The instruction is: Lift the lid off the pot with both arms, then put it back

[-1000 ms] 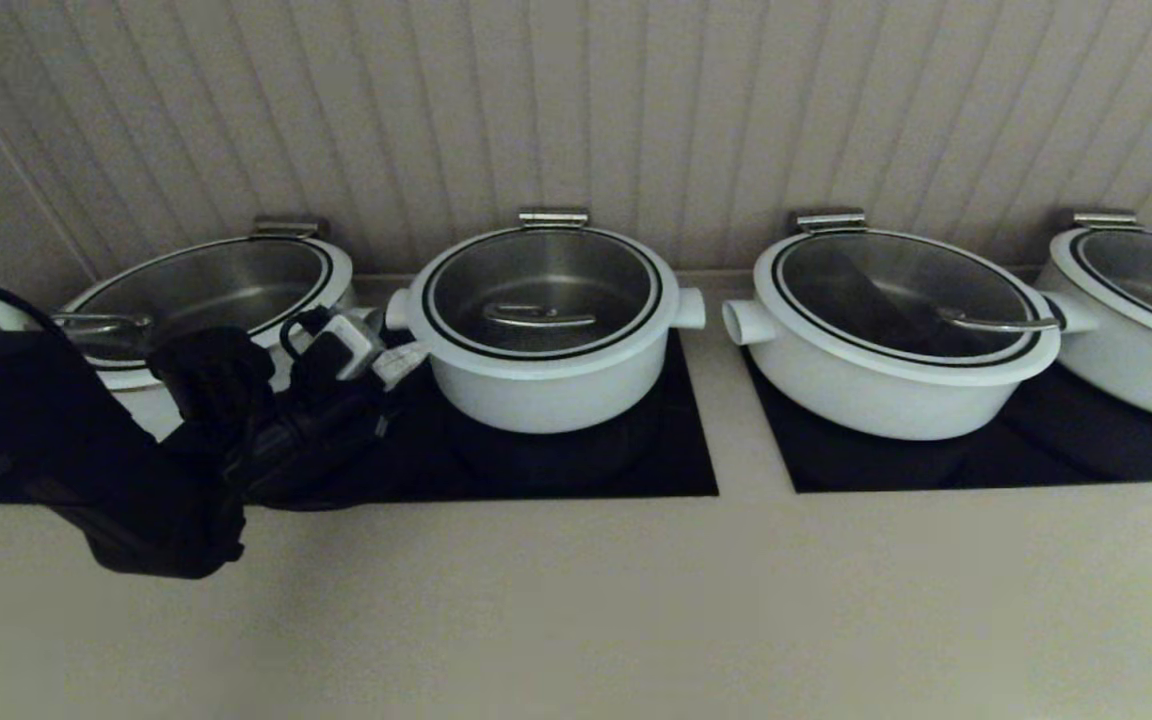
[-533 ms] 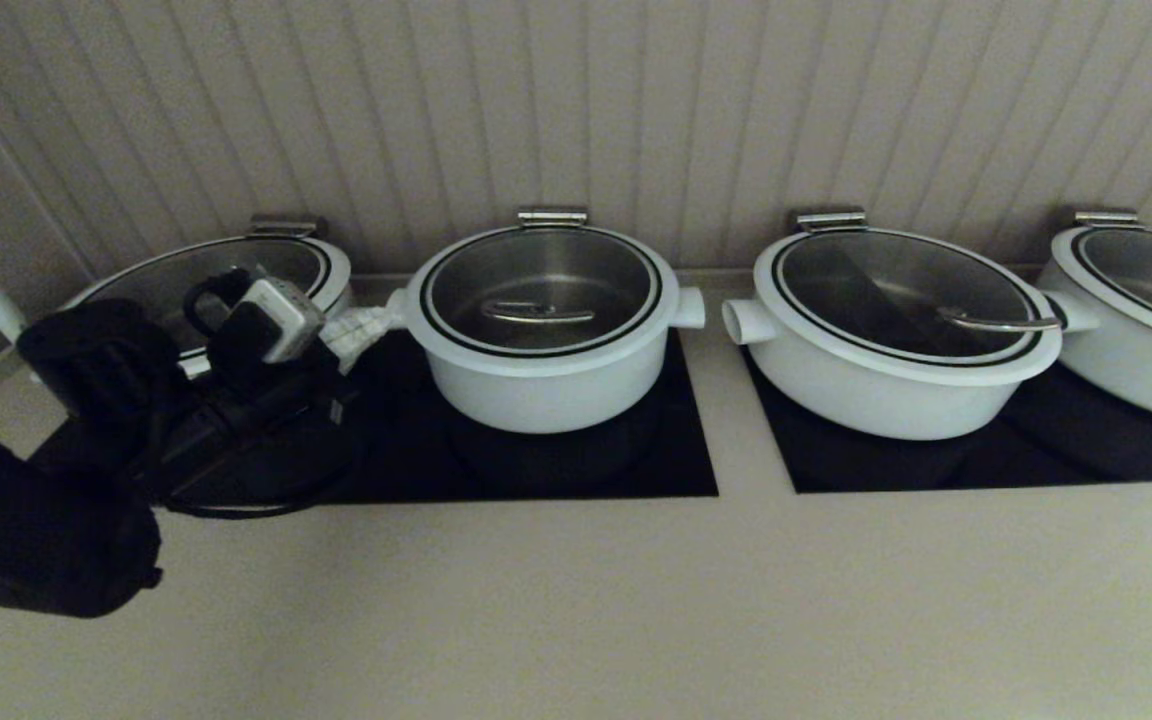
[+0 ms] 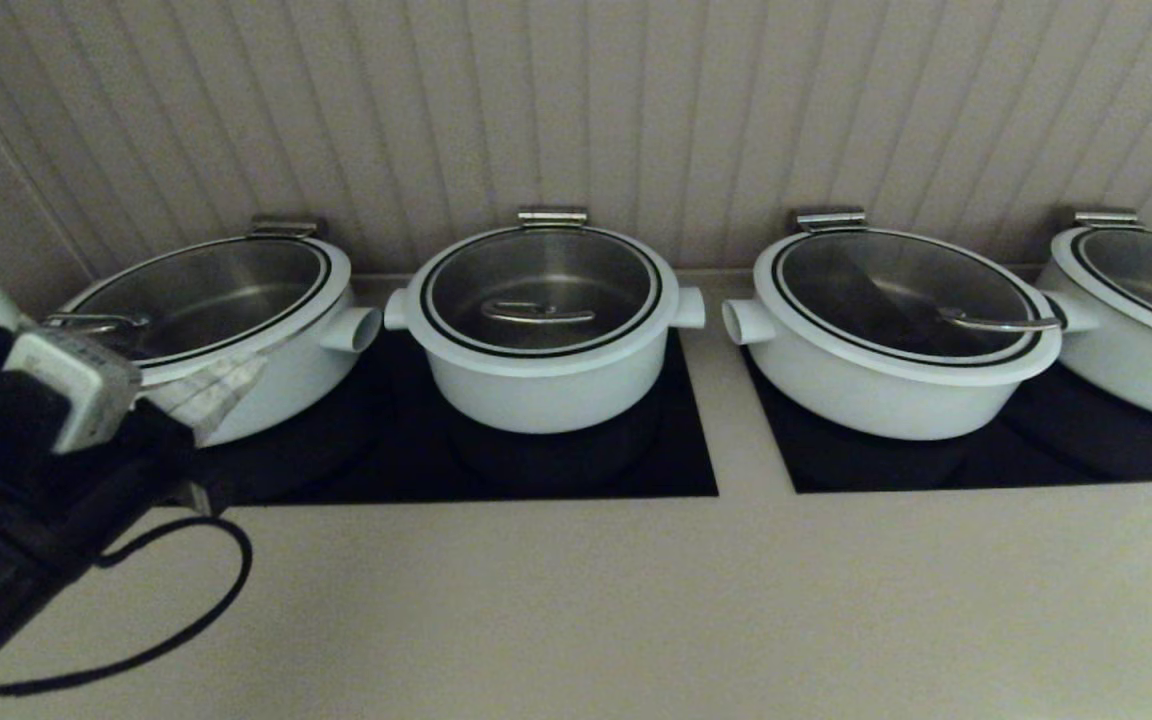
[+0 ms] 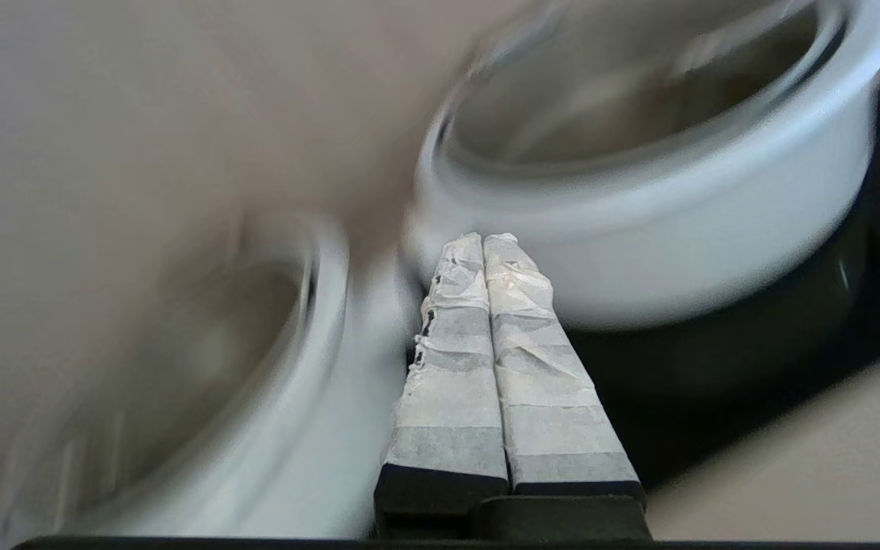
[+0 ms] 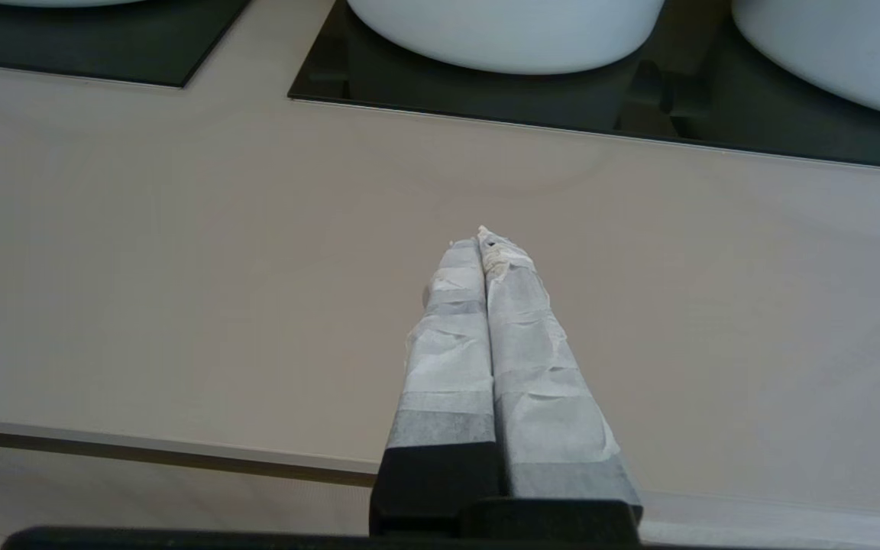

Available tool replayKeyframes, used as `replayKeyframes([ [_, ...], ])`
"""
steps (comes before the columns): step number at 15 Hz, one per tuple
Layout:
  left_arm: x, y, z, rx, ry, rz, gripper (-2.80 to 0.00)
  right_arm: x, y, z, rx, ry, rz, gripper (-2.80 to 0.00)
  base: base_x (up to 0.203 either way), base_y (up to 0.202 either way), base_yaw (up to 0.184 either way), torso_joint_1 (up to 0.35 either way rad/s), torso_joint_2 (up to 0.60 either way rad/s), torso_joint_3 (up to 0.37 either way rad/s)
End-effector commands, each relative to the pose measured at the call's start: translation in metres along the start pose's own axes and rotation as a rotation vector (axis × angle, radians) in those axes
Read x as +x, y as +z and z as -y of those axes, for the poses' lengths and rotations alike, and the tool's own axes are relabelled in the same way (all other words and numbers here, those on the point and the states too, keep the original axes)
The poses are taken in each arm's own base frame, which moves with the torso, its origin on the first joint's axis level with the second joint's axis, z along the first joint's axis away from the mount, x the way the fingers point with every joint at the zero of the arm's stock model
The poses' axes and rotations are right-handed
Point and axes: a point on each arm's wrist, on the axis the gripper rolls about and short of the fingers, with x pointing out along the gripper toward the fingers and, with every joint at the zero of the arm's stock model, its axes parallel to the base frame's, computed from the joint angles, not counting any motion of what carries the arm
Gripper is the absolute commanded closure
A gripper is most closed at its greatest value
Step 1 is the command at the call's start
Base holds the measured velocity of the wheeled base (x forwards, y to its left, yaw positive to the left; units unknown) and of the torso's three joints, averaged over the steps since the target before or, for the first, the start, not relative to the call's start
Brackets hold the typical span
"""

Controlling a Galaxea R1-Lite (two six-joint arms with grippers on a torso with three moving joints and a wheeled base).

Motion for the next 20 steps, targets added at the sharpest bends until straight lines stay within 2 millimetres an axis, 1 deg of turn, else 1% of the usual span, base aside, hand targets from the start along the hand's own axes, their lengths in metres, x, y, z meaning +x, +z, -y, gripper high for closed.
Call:
replayKeyframes([
  [1,-0.053,-0.006,0.009,-0.137,0.168,-0.108,0.0,0.0,0.0,0.0,-0.001,0.001,-0.001,0.0,0.0,0.0,0.0,0.0,0.0,0.0],
  [2,-0.066,-0.012,0.012,-0.211,0.218,-0.185,0.0,0.0,0.0,0.0,-0.001,0.001,-0.001,0.0,0.0,0.0,0.0,0.0,0.0,0.0],
  [4,-0.089,-0.014,0.017,-0.297,0.259,-0.269,0.0,0.0,0.0,0.0,-0.001,0.001,-0.001,0.0,0.0,0.0,0.0,0.0,0.0,0.0],
  [6,-0.124,-0.019,0.027,-0.334,0.253,-0.356,0.0,0.0,0.0,0.0,-0.001,0.001,-0.001,0.0,0.0,0.0,0.0,0.0,0.0,0.0],
  [8,-0.162,-0.022,0.037,-0.358,0.226,-0.331,0.0,0.0,0.0,0.0,0.0,0.003,-0.001,0.0,0.0,0.0,0.0,0.0,0.0,0.0],
  [10,-0.188,-0.033,0.049,-0.378,0.186,-0.354,0.0,0.0,0.0,0.0,0.0,0.003,-0.001,0.0,0.0,0.0,0.0,0.0,0.0,0.0],
  [11,-0.197,-0.039,0.054,-0.39,0.163,-0.386,0.0,0.0,0.0,0.0,0.0,0.003,-0.001,0.0,0.0,0.0,0.0,0.0,0.0,0.0],
  [12,-0.204,-0.045,0.06,-0.401,0.144,-0.427,0.0,0.0,0.0,0.0,0.0,0.003,-0.001,0.0,0.0,0.0,0.0,0.0,0.0,0.0],
  [15,-0.217,-0.046,0.064,-0.347,0.178,-0.273,0.0,0.0,0.0,0.0,0.0,0.003,-0.001,0.0,0.0,0.0,0.0,0.0,0.0,0.0],
  [16,-0.216,-0.045,0.064,-0.314,0.19,-0.228,0.0,0.0,0.0,0.0,0.0,0.003,-0.001,0.0,0.0,0.0,0.0,0.0,0.0,0.0],
  [20,-0.216,-0.045,0.064,-0.284,0.156,-0.216,0.0,0.0,0.0,0.0,0.006,0.003,-0.001,0.0,0.0,0.0,0.0,0.0,0.0,0.0],
])
